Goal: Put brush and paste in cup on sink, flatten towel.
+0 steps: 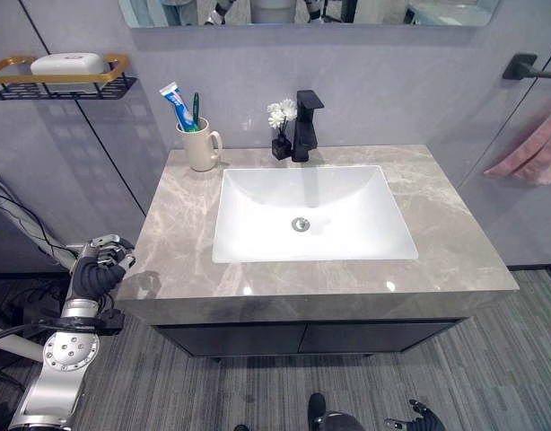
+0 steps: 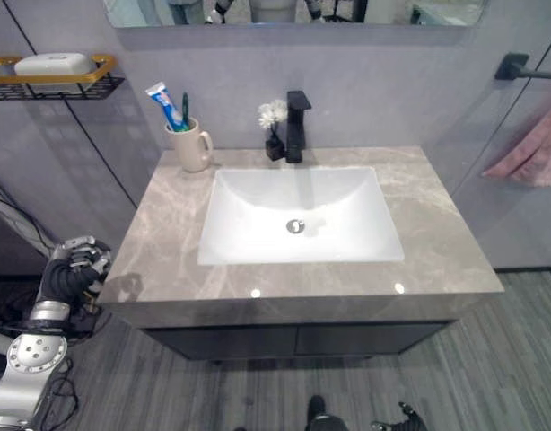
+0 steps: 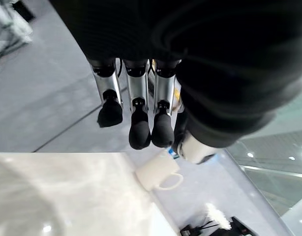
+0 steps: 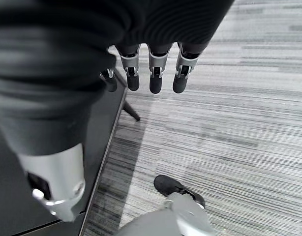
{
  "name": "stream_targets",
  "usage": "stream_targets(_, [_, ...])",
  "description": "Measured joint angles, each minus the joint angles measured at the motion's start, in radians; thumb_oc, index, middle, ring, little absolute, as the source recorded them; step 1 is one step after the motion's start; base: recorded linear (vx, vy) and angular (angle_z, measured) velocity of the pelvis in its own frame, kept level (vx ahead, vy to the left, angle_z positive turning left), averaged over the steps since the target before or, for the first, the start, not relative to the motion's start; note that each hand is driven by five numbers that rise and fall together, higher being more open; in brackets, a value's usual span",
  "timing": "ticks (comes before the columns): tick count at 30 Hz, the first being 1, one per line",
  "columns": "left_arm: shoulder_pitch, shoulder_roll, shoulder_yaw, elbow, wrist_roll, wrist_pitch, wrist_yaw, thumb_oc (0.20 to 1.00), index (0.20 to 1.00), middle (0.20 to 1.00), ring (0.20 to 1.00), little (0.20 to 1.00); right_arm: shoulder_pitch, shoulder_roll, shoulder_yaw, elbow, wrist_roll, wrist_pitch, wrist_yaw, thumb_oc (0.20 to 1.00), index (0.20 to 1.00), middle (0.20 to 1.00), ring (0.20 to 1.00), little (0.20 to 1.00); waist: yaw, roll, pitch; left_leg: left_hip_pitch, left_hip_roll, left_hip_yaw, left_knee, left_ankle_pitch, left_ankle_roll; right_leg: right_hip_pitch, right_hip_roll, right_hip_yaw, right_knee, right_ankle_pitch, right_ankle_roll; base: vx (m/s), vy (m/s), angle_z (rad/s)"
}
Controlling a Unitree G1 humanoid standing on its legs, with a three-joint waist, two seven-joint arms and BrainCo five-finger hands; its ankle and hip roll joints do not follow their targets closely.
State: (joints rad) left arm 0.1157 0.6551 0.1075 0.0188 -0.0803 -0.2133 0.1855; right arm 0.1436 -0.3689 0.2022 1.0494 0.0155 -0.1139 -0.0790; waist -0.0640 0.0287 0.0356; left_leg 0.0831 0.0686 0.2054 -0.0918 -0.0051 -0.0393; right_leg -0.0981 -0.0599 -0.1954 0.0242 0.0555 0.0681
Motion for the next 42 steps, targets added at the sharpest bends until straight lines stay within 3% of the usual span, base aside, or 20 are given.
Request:
stream_targets(6, [-0.062, -0.006, -0.017, 0.003, -0.001, -0.001, -0.016, 0.2, 0.2, 0.2, 0.2, 0.2, -0.017, -0.037, 0.02, -0.018, -0.041, -0.001, 0.0, 1.0, 1.0, 1.0, 1.0, 1.0, -0.001, 0.03, -0.015, 0.003, 0.031, -0.003, 0.006, -0.007, -0.024, 0.059, 0.043, -0.006, -0.11, 0.034, -0.025, 0.09, -0.1, -0.01])
stream_targets(10, [-0.128, -0.039, -0.052, 0.009, -0.011, -0.001, -0.014, 0.2, 0.2, 0.2, 0.2, 0.2, -0.04, -0.054, 0.026, -0.017, -0.043, -0.002, 0.0, 1.0, 1.0, 1.0, 1.0, 1.0, 0.007, 0.003, 0.015, -0.071, 0.026, -0.023, 0.167, -0.009, -0.04, 0.067, 0.024, -0.006, -0.109, 0.027, -0.026, 0.01, -0.042, 0.02])
stream_targets(12, [-0.164, -0.041, -0.072, 0.013, -0.025, -0.001, -0.014, 0.2, 0.2, 0.2, 0.2, 0.2, -0.043, -0.061, 0.025, -0.011, -0.056, -0.003, -0.001, 1.0, 1.0, 1.0, 1.0, 1.0, 0.007, -0.009, 0.038, -0.113, 0.031, -0.043, 0.226, 0.011, -0.07, 0.072, 0.011, -0.011, -0.11, 0.023, -0.035, 0.07, 0.049, 0.24])
stream_targets(13, [-0.191, -0.04, -0.08, 0.014, -0.028, -0.002, -0.014, 0.2, 0.2, 0.2, 0.2, 0.2, -0.039, -0.063, 0.024, -0.01, -0.063, -0.003, -0.002, 1.0, 1.0, 1.0, 1.0, 1.0, -0.002, -0.031, 0.059, -0.137, 0.029, -0.015, 0.259, 0.026, -0.088, 0.08, -0.01, -0.029, -0.118, 0.021, -0.057, 0.04, 0.027, 0.4])
stream_targets(15, [-0.195, -0.041, -0.085, 0.015, -0.028, -0.003, -0.014, 0.2, 0.2, 0.2, 0.2, 0.2, -0.024, -0.07, 0.023, -0.008, -0.068, -0.001, -0.004, 1.0, 1.0, 1.0, 1.0, 1.0, -0.005, -0.039, 0.064, -0.13, 0.033, 0.002, 0.208, 0.026, -0.083, 0.08, -0.014, -0.04, -0.113, 0.013, -0.057, 0.13, 0.096, 0.22])
stream_targets(18, [-0.198, -0.038, -0.087, 0.037, -0.028, -0.006, -0.008, 0.2, 0.2, 0.2, 0.2, 0.2, -0.021, -0.073, 0.014, 0.031, -0.07, -0.001, -0.01, 1.0, 1.0, 1.0, 1.0, 1.0, -0.006, -0.022, 0.065, -0.145, 0.047, -0.061, 0.109, 0.034, -0.091, 0.072, -0.008, -0.032, -0.107, 0.005, -0.067, 0.13, 0.135, -0.12])
stream_targets(22, [-0.181, -0.037, -0.082, 0.048, -0.028, -0.006, 0.008, 0.2, 0.2, 0.2, 0.2, 0.2, -0.031, -0.077, 0.009, 0.075, -0.073, 0.0, -0.023, 1.0, 1.0, 1.0, 1.0, 1.0, 0.009, -0.005, 0.06, -0.133, 0.079, -0.125, 0.034, 0.032, -0.085, 0.045, 0.001, 0.033, -0.101, 0.017, -0.044, 0.15, 0.196, -0.39])
stream_targets(24, [-0.174, -0.037, -0.079, 0.049, -0.029, -0.01, 0.01, 0.2, 0.2, 0.2, 0.2, 0.2, -0.037, -0.095, -0.007, 0.088, -0.074, 0.0, -0.032, 1.0, 1.0, 1.0, 1.0, 1.0, 0.025, 0.036, 0.06, -0.118, 0.082, -0.182, 0.018, 0.044, -0.082, 0.045, 0.011, 0.074, -0.117, 0.04, -0.015, 0.1, 0.229, -0.68])
stream_targets(28, [-0.145, -0.032, -0.059, 0.038, -0.031, -0.011, 0.011, 0.2, 0.2, 0.2, 0.2, 0.2, -0.006, -0.077, -0.021, 0.107, -0.08, 0.002, -0.03, 1.0, 1.0, 1.0, 1.0, 1.0, 0.022, 0.005, 0.058, -0.084, -0.012, -0.147, 0.002, 0.05, -0.019, 0.052, -0.081, 0.115, -0.114, 0.055, 0.03, 0.16, 0.29, -0.15])
stream_targets(32, [-0.083, -0.021, 0.009, 0.005, -0.022, -0.01, 0.009, 0.2, 0.2, 0.2, 0.2, 0.2, 0.004, -0.061, -0.045, 0.073, -0.079, 0.002, -0.03, 1.0, 1.0, 1.0, 1.0, 1.0, 0.039, 0.005, 0.053, -0.06, -0.062, -0.088, 0.002, 0.028, 0.02, 0.045, -0.121, 0.167, -0.109, 0.068, 0.061, 0.1, 0.249, -0.34])
stream_targets(37, [-0.073, -0.006, 0.041, 0.012, -0.026, -0.001, 0.008, 0.2, 0.2, 0.2, 0.2, 0.2, -0.045, -0.05, -0.012, 0.011, -0.132, 0.002, -0.027, 1.0, 1.0, 1.0, 1.0, 1.0, 0.058, 0.003, 0.047, -0.049, -0.082, -0.018, 0.0, 0.009, 0.039, 0.019, -0.143, 0.208, -0.109, 0.084, 0.08, 0.04, 0.134, -0.39])
stream_targets(39, [-0.074, 0.029, 0.043, 0.035, -0.051, 0.003, 0.005, 0.2, 0.2, 0.2, 0.2, 0.2, -0.049, -0.045, 0.017, -0.017, -0.161, 0.001, -0.02, 1.0, 1.0, 1.0, 1.0, 1.0, 0.067, -0.016, 0.035, -0.048, -0.081, 0.017, 0.0, 0.006, 0.039, 0.009, -0.153, 0.152, -0.109, 0.073, 0.075, 0.08, 0.12, -0.38])
stream_targets(42, [-0.081, 0.056, 0.044, 0.099, -0.117, 0.005, -0.004, 0.2, 0.2, 0.2, 0.2, 0.2, -0.03, -0.034, 0.026, -0.021, -0.189, 0.001, 0.002, 1.0, 1.0, 1.0, 1.0, 1.0, 0.068, -0.032, 0.017, -0.046, -0.075, 0.023, -0.002, 0.002, 0.03, 0.004, -0.149, 0.135, -0.109, 0.072, 0.082, 0.05, 0.047, -0.13])
